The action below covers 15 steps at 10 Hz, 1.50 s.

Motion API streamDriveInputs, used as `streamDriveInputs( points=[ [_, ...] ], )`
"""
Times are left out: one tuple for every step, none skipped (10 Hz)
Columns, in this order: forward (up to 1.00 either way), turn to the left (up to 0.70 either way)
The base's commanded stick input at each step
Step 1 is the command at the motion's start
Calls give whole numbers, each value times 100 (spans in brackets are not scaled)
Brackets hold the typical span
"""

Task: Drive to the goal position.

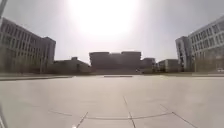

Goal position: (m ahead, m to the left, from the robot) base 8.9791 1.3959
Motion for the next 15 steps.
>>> streamDriveInputs(
  points=[
    [70,0],
    [70,0],
    [70,0],
    [70,0],
    [70,0],
    [70,0],
    [70,0],
    [70,0],
    [70,6],
    [70,8],
    [70,0],
    [70,0],
    [70,0],
    [70,0],
    [70,0]
  ],
)
